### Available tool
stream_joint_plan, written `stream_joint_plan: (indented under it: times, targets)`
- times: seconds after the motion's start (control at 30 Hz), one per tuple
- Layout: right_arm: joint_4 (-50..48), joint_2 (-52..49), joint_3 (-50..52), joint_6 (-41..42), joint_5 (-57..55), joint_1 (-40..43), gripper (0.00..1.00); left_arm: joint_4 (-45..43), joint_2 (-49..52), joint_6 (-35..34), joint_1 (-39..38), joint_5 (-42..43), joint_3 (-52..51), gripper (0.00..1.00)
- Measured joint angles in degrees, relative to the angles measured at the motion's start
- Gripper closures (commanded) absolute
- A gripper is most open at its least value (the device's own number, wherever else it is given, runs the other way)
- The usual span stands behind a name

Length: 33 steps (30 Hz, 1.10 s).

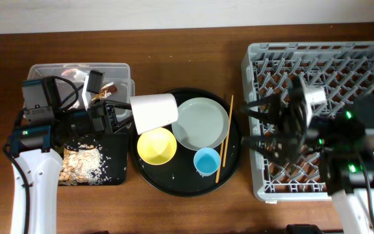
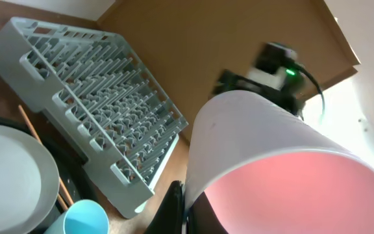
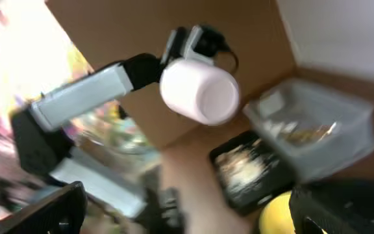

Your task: Sort waste into correct bins and load items into the dishwasher rack

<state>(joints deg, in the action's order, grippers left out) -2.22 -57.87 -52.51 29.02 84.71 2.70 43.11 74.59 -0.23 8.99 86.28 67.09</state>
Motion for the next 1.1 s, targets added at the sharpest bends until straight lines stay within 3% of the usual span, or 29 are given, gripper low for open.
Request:
stream_joint_plan:
  times: [0.17,0.47,0.8,1.1]
  targets:
    - [-1.07,-7.39,-0.04,8.59,1.86,-0.24,0.05,-3.54,0.0,-0.24,-3.32,0.83,0.0,1.0]
    - [-4.96,-8.85,-0.11,11.43,2.38,-7.82,0.08,-13.44,0.0,-5.77,-11.19,-0.55,0.0,1.0]
    - [-17.68,-8.85,-0.15,14.34,1.66,-17.0,0.08,-14.05,0.0,-8.0,-12.9,-2.32,0.02,1.0]
    - [-19.52,-8.94,-0.15,15.87,-1.97,-20.72,0.08,-14.01,0.0,-8.41,-14.25,0.63,0.31,1.0]
